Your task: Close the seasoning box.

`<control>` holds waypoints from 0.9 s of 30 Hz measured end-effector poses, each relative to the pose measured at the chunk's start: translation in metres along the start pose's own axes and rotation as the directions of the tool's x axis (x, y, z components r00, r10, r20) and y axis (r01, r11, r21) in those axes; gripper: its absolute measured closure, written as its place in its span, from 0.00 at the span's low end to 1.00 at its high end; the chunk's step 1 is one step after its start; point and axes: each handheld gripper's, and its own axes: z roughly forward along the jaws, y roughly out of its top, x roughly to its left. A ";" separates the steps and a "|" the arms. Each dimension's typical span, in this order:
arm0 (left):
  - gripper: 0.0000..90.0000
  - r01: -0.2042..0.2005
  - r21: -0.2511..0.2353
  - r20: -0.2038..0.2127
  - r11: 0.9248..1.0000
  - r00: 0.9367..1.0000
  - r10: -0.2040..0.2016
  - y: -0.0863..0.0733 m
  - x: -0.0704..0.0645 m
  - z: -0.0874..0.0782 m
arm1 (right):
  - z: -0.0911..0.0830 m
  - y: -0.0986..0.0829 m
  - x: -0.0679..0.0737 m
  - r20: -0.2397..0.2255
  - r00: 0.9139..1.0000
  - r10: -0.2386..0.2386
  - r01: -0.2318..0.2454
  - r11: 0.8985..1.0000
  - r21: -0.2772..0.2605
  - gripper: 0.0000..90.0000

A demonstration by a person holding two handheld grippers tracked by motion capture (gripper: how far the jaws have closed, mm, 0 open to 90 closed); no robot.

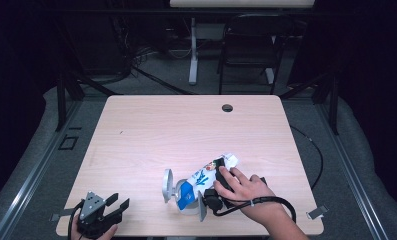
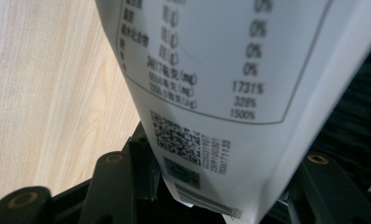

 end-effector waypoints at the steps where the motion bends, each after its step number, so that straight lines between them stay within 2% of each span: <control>1: 0.59 0.000 0.000 0.000 1.000 1.000 0.000 0.000 0.000 0.000 | 0.000 0.000 0.000 0.001 1.000 -0.002 0.002 1.000 -0.003 0.56; 9: 0.59 0.000 0.000 -0.001 1.000 1.000 0.000 0.000 0.000 0.000 | 0.000 0.000 0.000 0.003 1.000 -0.001 0.001 1.000 -0.010 0.57; 10: 0.59 0.001 -0.001 -0.002 1.000 1.000 -0.001 0.000 0.000 0.000 | -0.001 0.001 -0.001 0.006 1.000 -0.015 0.015 1.000 0.006 0.57; 27: 0.59 0.005 0.001 -0.001 1.000 1.000 -0.005 -0.001 0.001 0.000 | -0.002 0.001 -0.001 0.003 1.000 -0.010 0.010 1.000 -0.018 0.58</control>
